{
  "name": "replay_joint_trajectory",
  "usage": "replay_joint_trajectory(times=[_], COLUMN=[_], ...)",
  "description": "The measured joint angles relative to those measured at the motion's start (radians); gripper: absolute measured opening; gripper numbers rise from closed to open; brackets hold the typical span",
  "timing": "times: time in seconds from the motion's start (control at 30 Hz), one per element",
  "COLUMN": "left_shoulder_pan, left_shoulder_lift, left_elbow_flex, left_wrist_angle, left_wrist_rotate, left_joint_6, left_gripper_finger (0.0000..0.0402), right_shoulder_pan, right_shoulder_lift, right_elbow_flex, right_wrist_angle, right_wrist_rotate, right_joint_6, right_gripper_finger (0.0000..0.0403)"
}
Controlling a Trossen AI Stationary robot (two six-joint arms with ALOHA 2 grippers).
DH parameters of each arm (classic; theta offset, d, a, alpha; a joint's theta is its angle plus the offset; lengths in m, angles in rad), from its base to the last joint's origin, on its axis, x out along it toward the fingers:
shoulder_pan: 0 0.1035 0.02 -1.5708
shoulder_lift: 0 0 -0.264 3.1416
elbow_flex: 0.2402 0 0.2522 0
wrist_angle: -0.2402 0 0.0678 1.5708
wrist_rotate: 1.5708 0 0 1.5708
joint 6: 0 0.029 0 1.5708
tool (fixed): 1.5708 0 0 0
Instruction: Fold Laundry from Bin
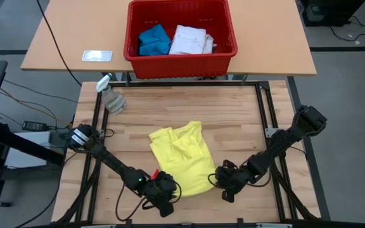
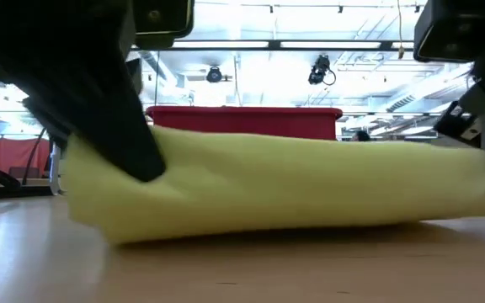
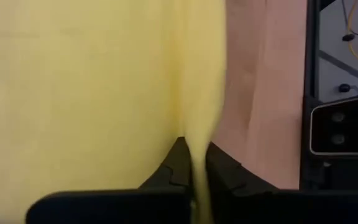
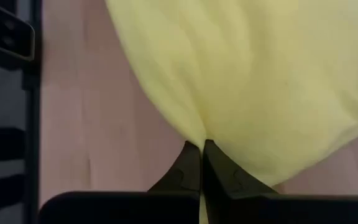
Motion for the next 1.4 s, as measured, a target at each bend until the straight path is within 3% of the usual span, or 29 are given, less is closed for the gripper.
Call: replay_joint_trajectory(times=[0.17, 0.33, 0.43, 0.6, 0.73, 0.87, 1.07, 1.4], left_shoulder_pan=[-0.017, -0.051, -0.068, -0.080, -0.038, 0.031, 0.127, 0.184], left_shoulder_lift=[0.000, -0.004, -0.010, -0.010, -0.011, -0.011, -0.011, -0.011], left_elbow_flex=[0.002, 0.092, 0.192, 0.399, 0.539, 0.619, 0.624, 0.605], left_wrist_angle=[-0.002, -0.096, -0.241, -0.595, -0.910, -1.095, -1.170, -1.244], left_wrist_rotate=[-0.005, -0.004, -0.045, -0.157, -0.185, -0.177, -0.064, -0.093], left_joint_6=[-0.062, -0.065, -0.069, -0.094, -0.210, -0.288, -0.278, -0.281], left_gripper_finger=[0.0010, 0.0010, 0.0010, 0.0010, 0.0010, 0.0011, 0.0018, 0.0014], right_shoulder_pan=[0.028, 0.059, 0.068, 0.025, -0.054, -0.170, -0.346, -0.603], right_shoulder_lift=[0.000, -0.004, -0.011, -0.021, -0.028, -0.035, -0.061, -0.058], right_elbow_flex=[0.005, 0.018, 0.100, 0.267, 0.348, 0.350, 0.350, 0.350], right_wrist_angle=[0.012, 0.108, 0.061, -0.176, -0.336, -0.383, -0.375, -0.303], right_wrist_rotate=[0.008, -0.069, -0.069, -0.037, -0.006, -0.042, -0.155, -0.374], right_joint_6=[0.096, 0.197, 0.192, 0.098, 0.025, -0.019, -0.099, -0.228], right_gripper_finger=[0.0005, 0.0005, 0.0005, 0.0004, 0.0004, 0.0004, 0.0004, 0.0002])
